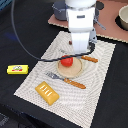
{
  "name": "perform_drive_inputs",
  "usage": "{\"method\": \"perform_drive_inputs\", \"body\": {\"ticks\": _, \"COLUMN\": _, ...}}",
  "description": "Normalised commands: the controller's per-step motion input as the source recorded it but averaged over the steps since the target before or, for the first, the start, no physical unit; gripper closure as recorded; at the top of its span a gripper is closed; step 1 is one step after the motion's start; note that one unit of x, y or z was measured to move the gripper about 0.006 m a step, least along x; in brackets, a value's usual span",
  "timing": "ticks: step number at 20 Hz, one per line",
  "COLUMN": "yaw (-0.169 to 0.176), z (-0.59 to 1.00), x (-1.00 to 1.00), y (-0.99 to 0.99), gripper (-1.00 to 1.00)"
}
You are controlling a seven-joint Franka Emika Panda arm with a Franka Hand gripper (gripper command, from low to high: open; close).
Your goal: Interact with the objects in diverse but meaningful ways.
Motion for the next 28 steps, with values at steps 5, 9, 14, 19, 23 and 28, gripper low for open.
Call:
{"method": "perform_drive_inputs", "body": {"ticks": 5, "yaw": -0.078, "z": -0.17, "x": -0.05, "y": -0.14, "gripper": -1.00}}
{"method": "perform_drive_inputs", "body": {"ticks": 9, "yaw": -0.006, "z": -0.30, "x": -0.24, "y": -0.15, "gripper": -1.00}}
{"method": "perform_drive_inputs", "body": {"ticks": 14, "yaw": 0.000, "z": -0.30, "x": -0.19, "y": -0.13, "gripper": -1.00}}
{"method": "perform_drive_inputs", "body": {"ticks": 19, "yaw": 0.003, "z": -0.29, "x": -0.09, "y": 0.02, "gripper": -1.00}}
{"method": "perform_drive_inputs", "body": {"ticks": 23, "yaw": 0.001, "z": -0.23, "x": -0.02, "y": 0.04, "gripper": -1.00}}
{"method": "perform_drive_inputs", "body": {"ticks": 28, "yaw": 0.000, "z": -0.20, "x": 0.00, "y": 0.06, "gripper": -1.00}}
